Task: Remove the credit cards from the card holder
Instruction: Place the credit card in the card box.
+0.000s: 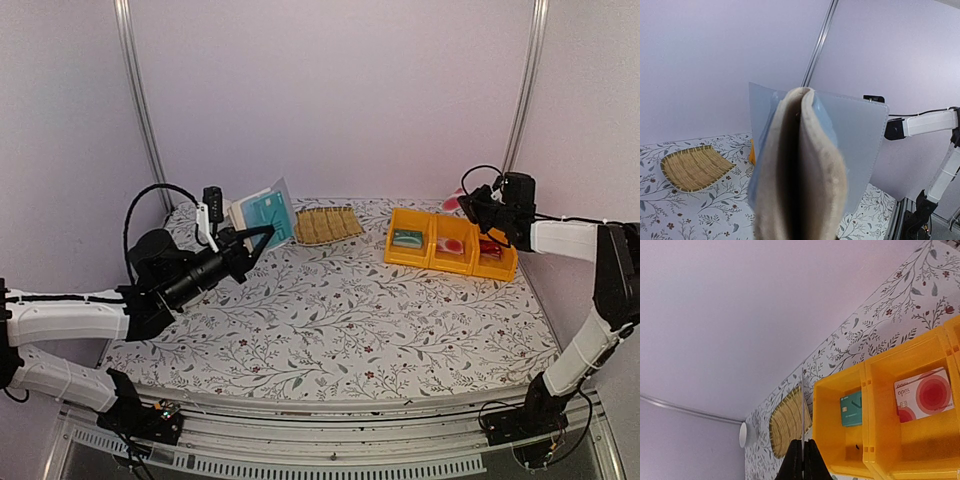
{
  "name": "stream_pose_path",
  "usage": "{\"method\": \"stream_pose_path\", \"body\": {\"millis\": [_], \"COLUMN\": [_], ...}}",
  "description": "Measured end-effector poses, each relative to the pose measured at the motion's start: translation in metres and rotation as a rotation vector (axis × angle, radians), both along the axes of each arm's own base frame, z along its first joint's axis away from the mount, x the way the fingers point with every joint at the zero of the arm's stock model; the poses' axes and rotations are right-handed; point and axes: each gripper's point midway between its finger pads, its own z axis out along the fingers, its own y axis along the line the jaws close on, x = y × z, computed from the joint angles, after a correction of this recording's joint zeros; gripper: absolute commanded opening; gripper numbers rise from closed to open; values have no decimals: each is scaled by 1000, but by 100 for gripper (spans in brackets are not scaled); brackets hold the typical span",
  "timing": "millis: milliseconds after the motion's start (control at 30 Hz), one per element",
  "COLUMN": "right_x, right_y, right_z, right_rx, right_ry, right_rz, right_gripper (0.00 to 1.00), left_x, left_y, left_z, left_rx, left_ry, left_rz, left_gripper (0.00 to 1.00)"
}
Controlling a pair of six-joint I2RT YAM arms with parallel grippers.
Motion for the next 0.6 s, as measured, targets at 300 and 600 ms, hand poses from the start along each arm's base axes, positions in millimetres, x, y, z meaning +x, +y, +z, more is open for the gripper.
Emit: {"method": "stream_pose_path", "body": {"millis": [300,600], "right_x": [19,22], "right_y": [-34,-24], "right_z": [-77,-114], "right_rx": [355,484], "right_ry": [155,238], "right_rz": [-365,-553], "right_gripper": [1,2], "left_x": [4,7], "left_y": [19,33], "left_z": [-2,-4], "left_rx": [13,14], "left_ry": [-12,-16], "left_rz": [50,72], "left_gripper": [0,0]}}
